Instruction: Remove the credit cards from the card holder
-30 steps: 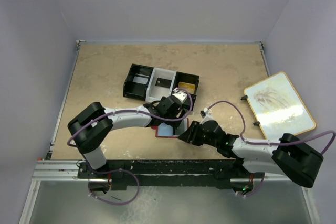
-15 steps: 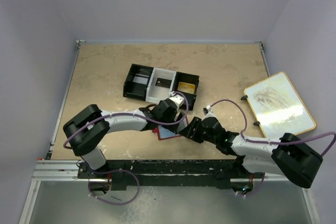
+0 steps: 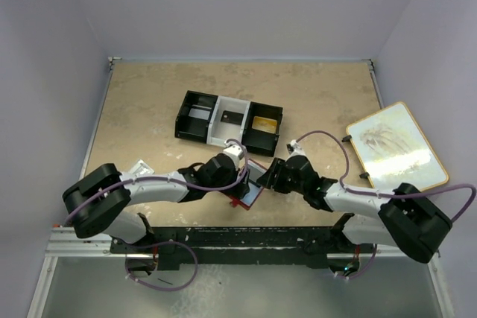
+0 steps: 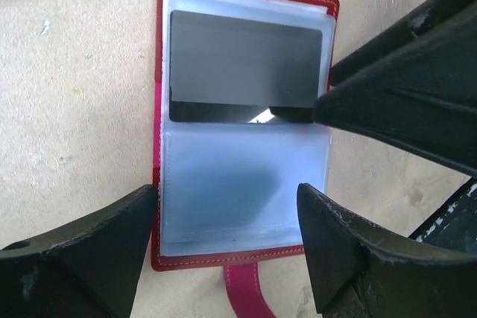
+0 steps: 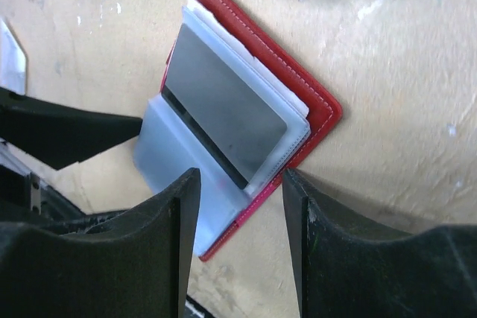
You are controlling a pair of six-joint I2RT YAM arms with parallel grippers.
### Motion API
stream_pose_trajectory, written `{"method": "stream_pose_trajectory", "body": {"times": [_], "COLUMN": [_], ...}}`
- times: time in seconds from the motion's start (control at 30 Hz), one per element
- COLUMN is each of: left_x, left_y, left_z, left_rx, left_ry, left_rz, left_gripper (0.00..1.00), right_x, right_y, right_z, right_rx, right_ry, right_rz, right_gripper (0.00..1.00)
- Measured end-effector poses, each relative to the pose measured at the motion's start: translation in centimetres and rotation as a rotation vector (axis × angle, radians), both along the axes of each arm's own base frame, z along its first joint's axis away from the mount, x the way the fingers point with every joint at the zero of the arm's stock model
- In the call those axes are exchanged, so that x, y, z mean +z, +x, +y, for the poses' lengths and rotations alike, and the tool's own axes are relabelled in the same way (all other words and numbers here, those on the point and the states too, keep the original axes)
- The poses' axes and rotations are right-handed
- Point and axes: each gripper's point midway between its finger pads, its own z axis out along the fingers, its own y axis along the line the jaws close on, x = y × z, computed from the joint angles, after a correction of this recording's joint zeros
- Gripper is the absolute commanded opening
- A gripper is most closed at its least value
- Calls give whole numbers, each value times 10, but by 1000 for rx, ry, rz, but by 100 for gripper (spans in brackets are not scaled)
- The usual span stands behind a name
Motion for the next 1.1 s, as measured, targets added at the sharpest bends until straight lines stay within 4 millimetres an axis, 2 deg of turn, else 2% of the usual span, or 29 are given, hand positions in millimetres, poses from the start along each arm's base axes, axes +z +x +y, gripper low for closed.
{"method": "stream_pose_trajectory", "body": {"times": [0.2,0.37,0.63,0.8,0.93,1.1], "left_x": [1,4,6,6,9,17], "left_y": [-8,-31,-74,-79,-82,-84], "left_z": [-1,-1,-12,-24,-31,-29], "left_rx": [91,139,148,171,158,128], "left_ry": [-95,-164,-218,-258,-266,-228], "left_rz": [-4,36,85,87,86,71], "left_gripper": [70,69,69,70,71,72], "right_x": [-1,-1,-2,0,16,56], "right_y": [17,32,36,35,41,54], "right_z": [9,21,54,70,73,65], "right_rx": [97,173,392,508,530,446], "right_ry": [-101,-169,-192,-173,-192,-218], "right_rz": [-54,-79,-106,-121,-154,-237], "right_gripper": [49,48,46,45,47,46]}}
